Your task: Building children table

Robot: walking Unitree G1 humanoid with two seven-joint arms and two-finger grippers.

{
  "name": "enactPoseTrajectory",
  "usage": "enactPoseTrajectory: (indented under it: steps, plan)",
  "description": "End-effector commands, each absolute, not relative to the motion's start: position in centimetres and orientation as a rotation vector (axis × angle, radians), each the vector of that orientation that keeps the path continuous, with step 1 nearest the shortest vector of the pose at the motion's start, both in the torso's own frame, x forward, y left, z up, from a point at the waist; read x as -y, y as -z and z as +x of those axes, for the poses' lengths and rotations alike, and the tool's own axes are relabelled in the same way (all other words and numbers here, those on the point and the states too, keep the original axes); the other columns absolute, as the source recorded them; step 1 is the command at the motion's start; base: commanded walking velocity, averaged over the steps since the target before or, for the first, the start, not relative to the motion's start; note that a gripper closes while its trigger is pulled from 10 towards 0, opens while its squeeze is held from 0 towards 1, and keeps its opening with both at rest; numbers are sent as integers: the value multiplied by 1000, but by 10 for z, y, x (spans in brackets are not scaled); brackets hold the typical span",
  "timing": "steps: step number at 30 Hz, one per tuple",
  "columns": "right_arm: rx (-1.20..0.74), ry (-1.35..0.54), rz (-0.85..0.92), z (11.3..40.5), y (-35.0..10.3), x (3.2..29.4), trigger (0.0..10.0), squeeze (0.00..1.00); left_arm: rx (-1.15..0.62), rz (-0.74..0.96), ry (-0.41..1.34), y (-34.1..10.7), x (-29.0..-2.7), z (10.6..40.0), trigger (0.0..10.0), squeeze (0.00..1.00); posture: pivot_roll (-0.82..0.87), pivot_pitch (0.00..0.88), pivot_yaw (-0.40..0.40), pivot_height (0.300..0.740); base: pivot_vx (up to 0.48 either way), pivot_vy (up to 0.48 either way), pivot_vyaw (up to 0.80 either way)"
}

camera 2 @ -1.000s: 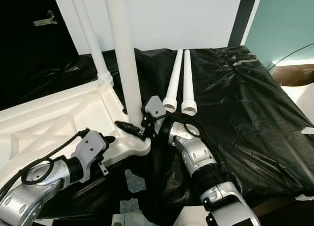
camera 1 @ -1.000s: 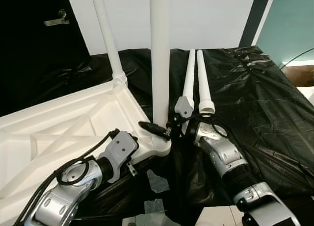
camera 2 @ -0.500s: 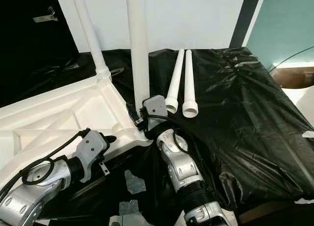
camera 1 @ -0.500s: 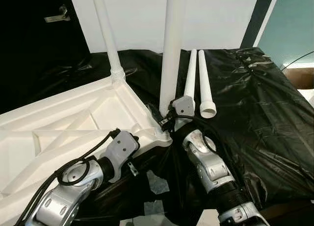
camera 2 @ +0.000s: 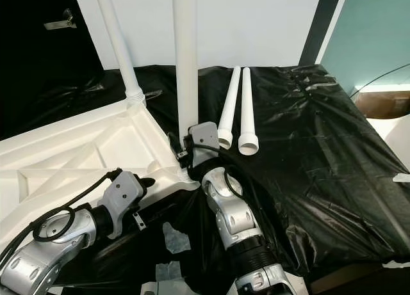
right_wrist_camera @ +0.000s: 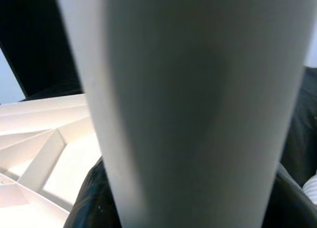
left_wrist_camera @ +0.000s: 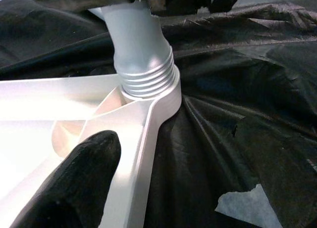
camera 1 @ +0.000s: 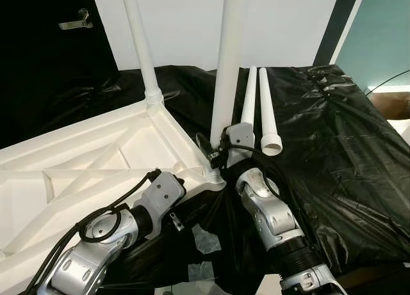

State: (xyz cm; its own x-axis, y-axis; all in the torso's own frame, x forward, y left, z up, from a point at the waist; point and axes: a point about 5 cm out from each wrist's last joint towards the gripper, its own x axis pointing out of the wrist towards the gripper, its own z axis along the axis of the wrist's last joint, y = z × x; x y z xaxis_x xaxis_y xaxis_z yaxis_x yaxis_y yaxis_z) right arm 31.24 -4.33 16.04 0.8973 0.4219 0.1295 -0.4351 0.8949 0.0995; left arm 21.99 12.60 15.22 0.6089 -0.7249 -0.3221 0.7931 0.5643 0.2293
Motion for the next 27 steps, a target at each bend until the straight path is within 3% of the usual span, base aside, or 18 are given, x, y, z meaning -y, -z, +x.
enactPoseTrajectory:
  steps: [1,12,13,16,17,22,25,26,27]
  plan:
    - [-28,-339,190,314,-134,59,10000,0,-207,373,910,-150,-125,220,10000,0,144,36,3,740,0,0,0]
    - [54,-416,98,312,-142,59,10000,0,-201,365,905,-150,-123,220,10000,0,142,41,-3,740,0,0,0]
    - [67,-436,95,314,-144,63,10000,945,-193,359,900,-151,-121,221,10000,0,139,42,-5,740,0,0,0]
    - [75,-449,91,315,-145,67,10000,945,-187,354,897,-151,-120,221,10000,0,139,42,-5,740,0,0,0]
    - [84,-467,105,316,-147,70,10000,1000,-186,347,896,-151,-118,221,10000,0,138,42,-7,740,0,0,0]
    - [138,-631,73,326,-159,94,10000,1000,-148,293,864,-158,-112,225,10000,0,133,42,-9,740,0,0,0]
    - [141,-655,61,327,-160,96,10000,1000,-145,288,859,-159,-112,226,10000,0,133,42,-9,740,0,0,0]
    - [125,-714,28,331,-160,100,10000,0,-134,292,839,-160,-113,228,10000,0,133,40,-13,740,0,0,0]
    - [125,-714,28,331,-160,100,10000,0,-134,292,839,-160,-113,228,10000,0,133,40,-13,740,0,0,0]
